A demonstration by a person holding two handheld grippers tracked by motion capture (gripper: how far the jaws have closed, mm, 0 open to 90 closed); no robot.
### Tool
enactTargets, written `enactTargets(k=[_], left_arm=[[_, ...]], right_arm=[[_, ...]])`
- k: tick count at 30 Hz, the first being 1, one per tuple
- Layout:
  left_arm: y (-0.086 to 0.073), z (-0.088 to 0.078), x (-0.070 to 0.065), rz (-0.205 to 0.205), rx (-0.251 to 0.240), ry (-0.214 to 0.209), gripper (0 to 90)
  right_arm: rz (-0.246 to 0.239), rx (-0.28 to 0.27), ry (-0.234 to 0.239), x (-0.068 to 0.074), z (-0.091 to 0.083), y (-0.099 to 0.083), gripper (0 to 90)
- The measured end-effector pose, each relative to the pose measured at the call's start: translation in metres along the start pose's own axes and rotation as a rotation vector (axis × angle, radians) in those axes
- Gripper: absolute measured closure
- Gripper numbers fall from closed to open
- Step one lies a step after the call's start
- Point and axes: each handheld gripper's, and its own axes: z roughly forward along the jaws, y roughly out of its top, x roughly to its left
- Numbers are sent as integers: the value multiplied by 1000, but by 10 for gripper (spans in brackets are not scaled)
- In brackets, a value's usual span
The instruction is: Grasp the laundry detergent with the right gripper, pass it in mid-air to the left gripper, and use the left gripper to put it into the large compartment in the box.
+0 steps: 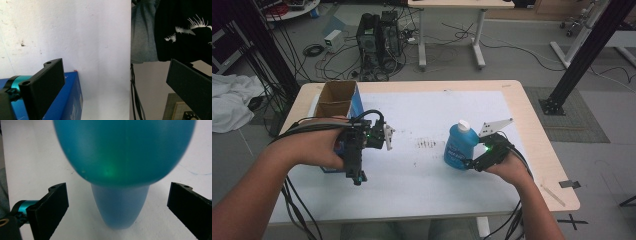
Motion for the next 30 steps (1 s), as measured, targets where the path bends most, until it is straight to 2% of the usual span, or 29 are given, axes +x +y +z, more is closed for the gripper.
enactTargets(k=[7,14,18,19,20,22,23,25,28,29,30], left_arm=[[-1,0,-1,-8,1,0,18],[1,0,-1,2,-1,5,18],[1,1,-2,4,0,-2,18],[1,2,-3,-9,0,-11,18],[1,1,-2,2,2,-3,18],[0,2,-2,-2,2,0,18],[0,2,-2,-3,3,-1,18],[0,2,-2,0,2,-1,18],[-1,1,-2,1,2,-1,18],[-1,1,-2,1,3,-1,18],[-1,2,-2,-1,1,1,18]], right_arm=[[7,-17,-13,0,7,-2,25],[9,-46,-17,1,12,-4,25],[2,-64,-21,2,15,-5,26],[-9,-70,-25,2,16,-4,26],[5,-66,-23,4,17,-5,26],[14,-88,-4,3,18,-5,26],[0,-120,-8,1,18,-6,26],[11,-133,-5,1,19,-7,27],[5,-131,-12,1,19,-7,28],[24,-121,-12,3,20,-7,29],[21,-122,-18,3,21,-7,29]])
